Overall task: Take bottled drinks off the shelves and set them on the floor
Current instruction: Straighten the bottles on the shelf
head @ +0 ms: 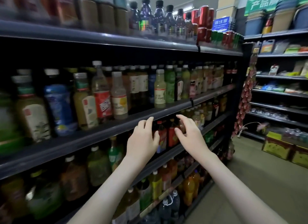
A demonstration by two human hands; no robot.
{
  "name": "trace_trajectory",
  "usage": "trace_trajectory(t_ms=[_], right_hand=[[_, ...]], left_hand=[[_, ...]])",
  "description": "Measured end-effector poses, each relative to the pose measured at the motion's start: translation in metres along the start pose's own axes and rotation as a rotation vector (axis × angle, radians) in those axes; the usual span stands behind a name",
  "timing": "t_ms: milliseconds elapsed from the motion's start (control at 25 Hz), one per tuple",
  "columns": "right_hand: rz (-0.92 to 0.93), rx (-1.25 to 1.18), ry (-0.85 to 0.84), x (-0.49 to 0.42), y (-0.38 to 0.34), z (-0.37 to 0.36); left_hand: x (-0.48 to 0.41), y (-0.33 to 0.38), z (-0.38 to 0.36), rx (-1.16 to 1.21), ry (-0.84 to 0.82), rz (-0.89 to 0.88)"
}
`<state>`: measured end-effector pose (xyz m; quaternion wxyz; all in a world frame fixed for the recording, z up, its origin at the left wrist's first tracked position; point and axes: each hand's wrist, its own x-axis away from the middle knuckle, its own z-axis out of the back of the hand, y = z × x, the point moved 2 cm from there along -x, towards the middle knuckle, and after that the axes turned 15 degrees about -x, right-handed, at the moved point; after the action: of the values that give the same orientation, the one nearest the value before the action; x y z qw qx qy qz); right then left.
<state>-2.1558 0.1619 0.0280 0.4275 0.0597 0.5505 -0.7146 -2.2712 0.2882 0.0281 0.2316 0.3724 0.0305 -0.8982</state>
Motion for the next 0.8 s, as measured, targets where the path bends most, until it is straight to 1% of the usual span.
trace_trajectory(t_ms=[200,280,400,480,560,640,720,800], right_hand=[[-0.054,0.009,0.033,-0.103,0.087,0.068],[-0.062,0.003,0.036,-0.137,0.125,0.087],[-0.076,-0.036,0.018,-0.197,0.181,0.101],[-0.018,-0.072,-0.029,-0.240,0.212,0.099],[0.038,-0.099,-0.109,-0.280,0.233,0.093],[0.156,-0.030,-0.159,-0.314,0.247,0.086],[0.346,0.150,-0.082,-0.345,0.256,0.083],[0.450,0.256,0.012,-0.371,0.266,0.080]], left_hand=[[-0.112,0.065,-0.093,0.042,-0.002,-0.033],[-0.146,0.084,-0.127,0.025,0.002,-0.043],[-0.192,0.099,-0.182,-0.139,0.133,-0.040],[-0.223,0.104,-0.214,-0.232,0.224,0.010],[-0.251,0.113,-0.239,-0.314,0.277,0.058],[-0.277,0.121,-0.253,-0.413,0.313,0.113],[-0.301,0.129,-0.261,-0.527,0.300,0.142],[-0.326,0.134,-0.271,-0.607,0.296,0.154]])
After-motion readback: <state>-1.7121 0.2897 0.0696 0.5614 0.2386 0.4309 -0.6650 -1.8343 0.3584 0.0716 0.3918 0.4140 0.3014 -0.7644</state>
